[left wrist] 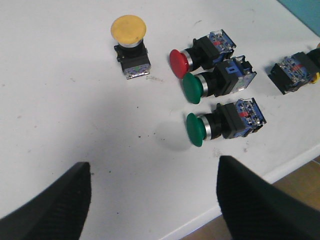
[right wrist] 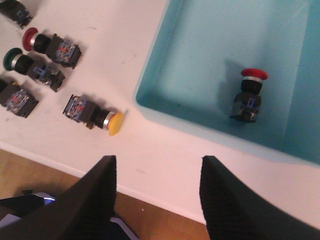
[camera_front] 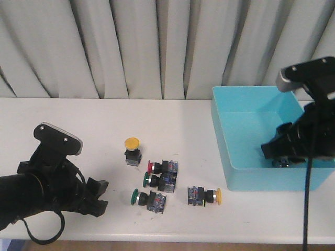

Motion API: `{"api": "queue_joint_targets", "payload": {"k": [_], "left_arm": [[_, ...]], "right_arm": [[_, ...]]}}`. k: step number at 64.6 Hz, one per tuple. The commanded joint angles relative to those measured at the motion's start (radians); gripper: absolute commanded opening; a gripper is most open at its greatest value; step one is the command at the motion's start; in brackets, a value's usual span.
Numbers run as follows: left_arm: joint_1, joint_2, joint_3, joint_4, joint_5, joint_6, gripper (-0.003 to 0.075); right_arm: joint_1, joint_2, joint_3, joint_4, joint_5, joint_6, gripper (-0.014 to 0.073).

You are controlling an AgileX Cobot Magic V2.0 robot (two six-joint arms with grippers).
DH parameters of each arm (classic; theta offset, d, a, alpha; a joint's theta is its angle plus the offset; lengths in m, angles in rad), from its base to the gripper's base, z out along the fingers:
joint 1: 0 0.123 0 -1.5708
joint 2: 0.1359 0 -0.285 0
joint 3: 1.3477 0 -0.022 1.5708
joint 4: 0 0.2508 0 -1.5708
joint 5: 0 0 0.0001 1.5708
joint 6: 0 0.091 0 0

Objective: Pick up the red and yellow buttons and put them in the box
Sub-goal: 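Open the right gripper and withdraw it from the box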

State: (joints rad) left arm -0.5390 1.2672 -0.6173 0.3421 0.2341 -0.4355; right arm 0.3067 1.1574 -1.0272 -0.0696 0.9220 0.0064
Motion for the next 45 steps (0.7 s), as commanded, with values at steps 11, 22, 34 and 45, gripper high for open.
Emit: {"api": "queue_joint_targets", "payload": {"k": [11, 22, 34, 45], "left_arm": [[-0.004, -0.026, -0.027, 0.001, -0.037, -0.001, 0.0524], [-0.004, -0.026, -0.027, 0.001, -0.037, -0.001, 0.0524], [-0.004, -0.026, -0.027, 0.001, -0.037, -0.001, 0.0524], [-0.004, -0.022, -0.050, 0.003, -0.032, 0.007, 0.0524]], "right_arm": [[0.010, -0.311, 0.257, 0.004, -0.148, 0.003, 0.0365], [0.010, -0.427, 0.357, 0.000, -0.192, 0.001, 0.0365], [0.010, -0.475, 0.378, -0.001, -0.186, -0.006, 0.0365], [0.010, -0.478, 0.378, -0.001, -0.187, -0.006, 0.0365]]}}
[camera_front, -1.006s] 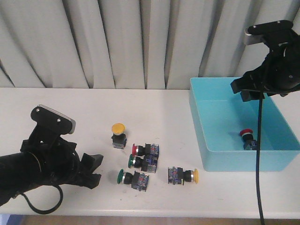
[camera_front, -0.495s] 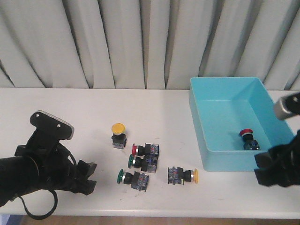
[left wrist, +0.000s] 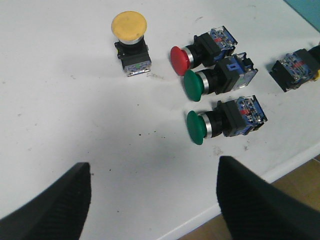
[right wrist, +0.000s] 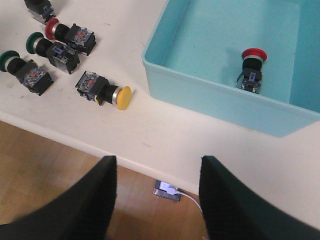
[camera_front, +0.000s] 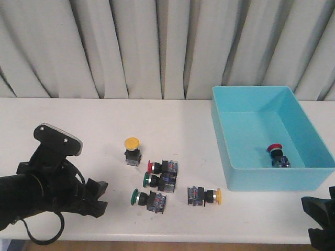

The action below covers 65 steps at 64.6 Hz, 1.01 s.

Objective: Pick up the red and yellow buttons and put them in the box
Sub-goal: 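Open the right gripper and withdraw it from the box, then lower the left gripper and grasp the yellow-capped button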

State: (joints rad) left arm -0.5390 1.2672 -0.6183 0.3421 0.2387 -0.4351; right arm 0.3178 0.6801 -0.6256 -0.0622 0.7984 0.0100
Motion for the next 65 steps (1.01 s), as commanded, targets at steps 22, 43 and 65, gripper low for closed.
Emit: {"api": "queue_joint_targets", "payload": {"k": [22, 43, 65], "left_arm": [[-0.004, 0.193, -0.373, 0.002, 0.184, 0.117, 0.0525], [-0.004, 0.467, -0.681, -0.007, 0.234, 0.144, 0.0547], [0.015, 0.727, -0.961, -0.012, 0.415, 0.150, 0.0547]], "right_arm": [[-0.001, -0.001, -0.023, -0.008, -0.068, -0.010, 0.0365], [-0.001, -0.001, -0.023, -0.008, -0.067, -0.010, 0.0365], [-0.001, -0.001, -0.023, -0.008, -0.066, -0.010, 0.0365]]}}
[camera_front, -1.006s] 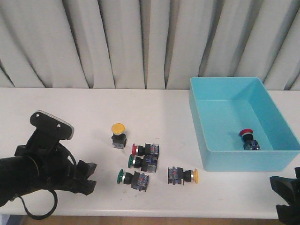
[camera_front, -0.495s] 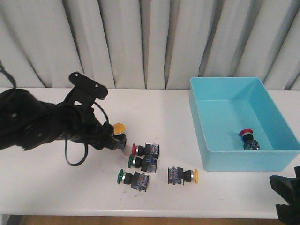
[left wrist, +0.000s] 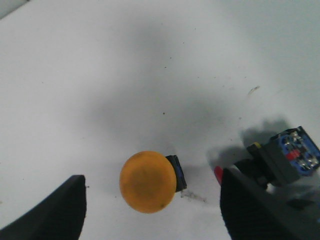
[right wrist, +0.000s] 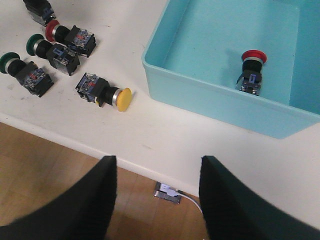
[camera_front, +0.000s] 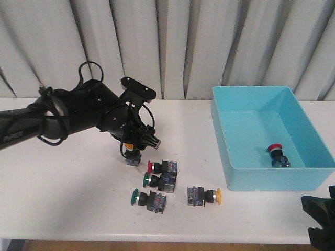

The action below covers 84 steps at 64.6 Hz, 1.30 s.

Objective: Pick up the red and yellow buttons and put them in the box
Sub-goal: 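Lower the left gripper and grasp the yellow-capped button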

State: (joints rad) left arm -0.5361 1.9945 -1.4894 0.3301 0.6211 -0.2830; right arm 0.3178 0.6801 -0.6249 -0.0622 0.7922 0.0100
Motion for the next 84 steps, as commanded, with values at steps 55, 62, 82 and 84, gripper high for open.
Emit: {"api": "queue_joint_targets", "payload": {"k": [55, 62, 82, 84], "left_arm": [[0.097, 0.194, -0.260, -0.310, 0.080, 0.172, 0.0452], [0.097, 0.193, -0.260, -0.310, 0.079, 0.172, 0.0356], [0.097, 0.175, -0.260, -0.310, 0.139, 0.191, 0.0171], [0.097, 0.165, -0.260, -0.310, 0.155, 0.204, 0.0162]], "right_arm": [[-0.001, -0.001, -0.024, -0.008, -0.059, -0.010, 0.0365], [-0.001, -0.001, -0.024, -0.008, -0.058, -0.010, 0.0365], [-0.001, -0.001, -0.024, -0.008, -0.057, -0.010, 0.0365], [-0.001, -0.001, -0.024, -0.008, -0.057, -0.010, 0.0365]]}}
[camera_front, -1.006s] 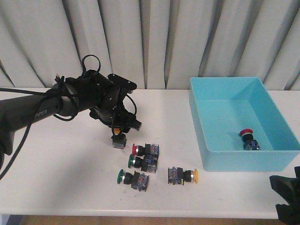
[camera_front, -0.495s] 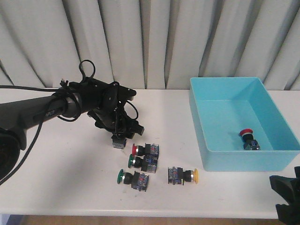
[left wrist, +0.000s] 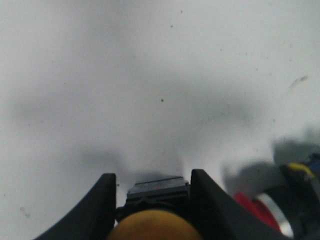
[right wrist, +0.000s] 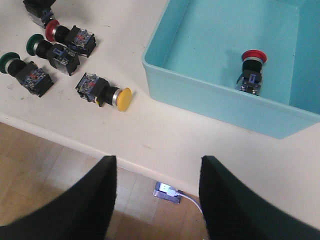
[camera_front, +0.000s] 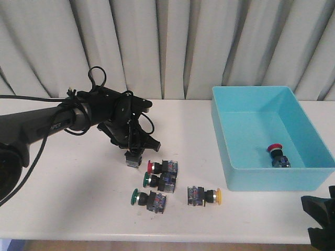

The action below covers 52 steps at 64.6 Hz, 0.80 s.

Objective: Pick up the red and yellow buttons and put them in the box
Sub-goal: 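Lower the left gripper and grasp the yellow-capped button, then lift the yellow button with the left gripper toward the right gripper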

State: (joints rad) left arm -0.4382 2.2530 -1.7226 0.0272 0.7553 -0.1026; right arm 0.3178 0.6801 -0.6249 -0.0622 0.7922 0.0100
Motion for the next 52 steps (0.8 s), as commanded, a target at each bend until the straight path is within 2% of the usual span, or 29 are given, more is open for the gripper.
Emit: {"api": "queue_joint_targets", "payload": {"k": [1, 20, 28, 43, 52], "left_arm": [[-0.001, -0.099, -0.027, -0.007, 0.027, 0.031, 0.0158], [0.000, -0.322, 0.003, -0.006, 0.155, 0.103, 0.0146], [0.000, -0.469, 0.117, -0.006, 0.088, 0.114, 0.0146], [0.000, -0.776, 0.449, -0.055, -0.101, 0.198, 0.0146], [0.000, -0.877, 0.580, -0.258, -0.113, 0.422, 0.0146]], "right_arm": [[-0.001, -0.001, -0.024, -0.008, -0.057, -0.010, 0.0365], [-0.001, -0.001, -0.024, -0.008, -0.057, -0.010, 0.0365], [-0.001, -0.001, -0.024, -0.008, -0.056, -0.010, 0.0365], [-0.001, -0.001, -0.024, -0.008, -0.056, -0.010, 0.0365], [-0.001, -0.001, -0.024, -0.008, -0.056, -0.010, 0.0365]]}}
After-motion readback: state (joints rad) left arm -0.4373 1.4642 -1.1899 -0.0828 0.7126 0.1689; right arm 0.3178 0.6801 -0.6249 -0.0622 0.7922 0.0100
